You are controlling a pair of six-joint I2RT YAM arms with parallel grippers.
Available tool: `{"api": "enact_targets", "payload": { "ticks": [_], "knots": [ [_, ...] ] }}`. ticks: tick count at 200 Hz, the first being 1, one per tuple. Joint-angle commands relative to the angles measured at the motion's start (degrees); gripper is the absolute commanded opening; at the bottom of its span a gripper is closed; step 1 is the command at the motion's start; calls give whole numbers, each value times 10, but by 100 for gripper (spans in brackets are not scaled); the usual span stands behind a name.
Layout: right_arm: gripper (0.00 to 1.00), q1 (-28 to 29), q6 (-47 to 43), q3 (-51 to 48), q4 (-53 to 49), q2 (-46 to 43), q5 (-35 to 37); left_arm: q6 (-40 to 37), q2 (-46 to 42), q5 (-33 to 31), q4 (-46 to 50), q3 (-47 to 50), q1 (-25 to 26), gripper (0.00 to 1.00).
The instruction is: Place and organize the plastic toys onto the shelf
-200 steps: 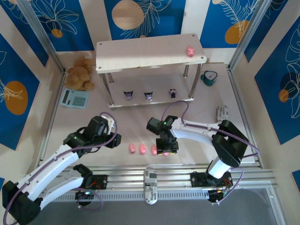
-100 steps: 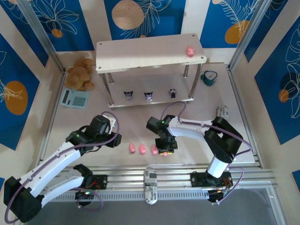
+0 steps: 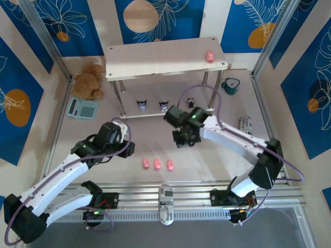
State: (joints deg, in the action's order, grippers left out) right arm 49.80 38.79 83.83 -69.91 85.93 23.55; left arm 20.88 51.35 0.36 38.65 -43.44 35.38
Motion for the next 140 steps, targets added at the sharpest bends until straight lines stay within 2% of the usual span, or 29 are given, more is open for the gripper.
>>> {"api": "enact_targets", "payload": {
  "ticks": [1, 33, 71, 105, 140],
  "knots": [
    [20, -30, -78, 108, -78, -25, 93, -11, 6, -3, 16, -39, 1, 47],
    [20, -79, -202, 312, -68, 16, 139, -17, 11, -4, 20, -70, 1, 48],
    [20, -128, -293, 514, -43, 102, 140, -13, 11, -8, 23, -84, 1, 48],
    [20, -172, -321, 599, -26, 164, 104, -14, 9, -15, 38, -95, 1, 47],
    [20, -197, -326, 635, -18, 202, 74, -16, 1, -26, 53, -101, 0, 48]
  ]
}}
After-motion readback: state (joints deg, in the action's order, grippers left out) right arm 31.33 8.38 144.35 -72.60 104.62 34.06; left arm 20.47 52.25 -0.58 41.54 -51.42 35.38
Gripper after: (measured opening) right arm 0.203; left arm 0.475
